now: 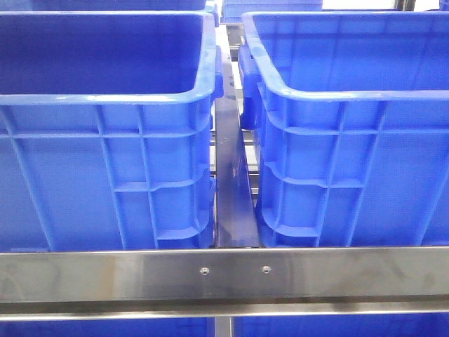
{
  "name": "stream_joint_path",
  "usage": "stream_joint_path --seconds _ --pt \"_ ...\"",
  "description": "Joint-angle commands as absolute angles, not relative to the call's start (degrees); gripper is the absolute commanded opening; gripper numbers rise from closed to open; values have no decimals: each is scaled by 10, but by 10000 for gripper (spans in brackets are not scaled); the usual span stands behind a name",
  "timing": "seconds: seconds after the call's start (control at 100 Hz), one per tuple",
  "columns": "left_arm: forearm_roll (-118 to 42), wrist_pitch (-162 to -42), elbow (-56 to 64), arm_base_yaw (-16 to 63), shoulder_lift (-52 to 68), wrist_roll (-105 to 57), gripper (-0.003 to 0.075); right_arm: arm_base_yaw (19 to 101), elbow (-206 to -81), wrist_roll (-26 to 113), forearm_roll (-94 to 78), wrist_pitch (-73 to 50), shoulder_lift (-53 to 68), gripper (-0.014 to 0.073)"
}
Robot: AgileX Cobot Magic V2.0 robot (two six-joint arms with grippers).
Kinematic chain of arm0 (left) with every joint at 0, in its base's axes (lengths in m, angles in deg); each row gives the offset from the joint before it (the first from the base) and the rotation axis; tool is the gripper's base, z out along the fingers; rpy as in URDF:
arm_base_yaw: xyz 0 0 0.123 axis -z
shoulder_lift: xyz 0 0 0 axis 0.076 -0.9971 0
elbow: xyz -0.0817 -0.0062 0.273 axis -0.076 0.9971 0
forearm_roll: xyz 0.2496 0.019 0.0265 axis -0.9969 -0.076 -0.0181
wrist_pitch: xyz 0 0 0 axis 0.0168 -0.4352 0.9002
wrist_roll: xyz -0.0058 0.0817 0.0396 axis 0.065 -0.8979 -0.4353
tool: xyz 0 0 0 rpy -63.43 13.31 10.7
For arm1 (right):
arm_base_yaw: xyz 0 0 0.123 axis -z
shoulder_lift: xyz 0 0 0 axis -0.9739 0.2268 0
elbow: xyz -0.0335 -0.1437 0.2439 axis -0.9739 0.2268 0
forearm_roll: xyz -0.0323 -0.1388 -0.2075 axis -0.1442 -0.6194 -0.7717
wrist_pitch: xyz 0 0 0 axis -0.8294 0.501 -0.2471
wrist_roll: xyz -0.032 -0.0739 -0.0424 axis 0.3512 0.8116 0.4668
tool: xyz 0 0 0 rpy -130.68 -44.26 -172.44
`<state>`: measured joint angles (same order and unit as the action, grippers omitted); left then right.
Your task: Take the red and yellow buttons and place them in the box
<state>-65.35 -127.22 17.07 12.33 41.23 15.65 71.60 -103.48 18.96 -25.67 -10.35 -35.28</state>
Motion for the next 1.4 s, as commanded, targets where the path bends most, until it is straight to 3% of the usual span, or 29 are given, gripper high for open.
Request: stream_joint_path --seconds 0.0,0.21,0.73,1.39 --pt "-654 -1223 157 122 406 162 493 716 -1033 179 -272 -188 -352 -67" --pt "-654 -1223 157 122 406 162 493 716 -955 179 -269 -278 -391 -67" --pt "-654 -1223 157 122 406 162 493 733 -819 179 -249 -294 -529 -67" --pt "-654 -1223 157 122 406 162 493 756 -819 178 -229 -292 -529 -67"
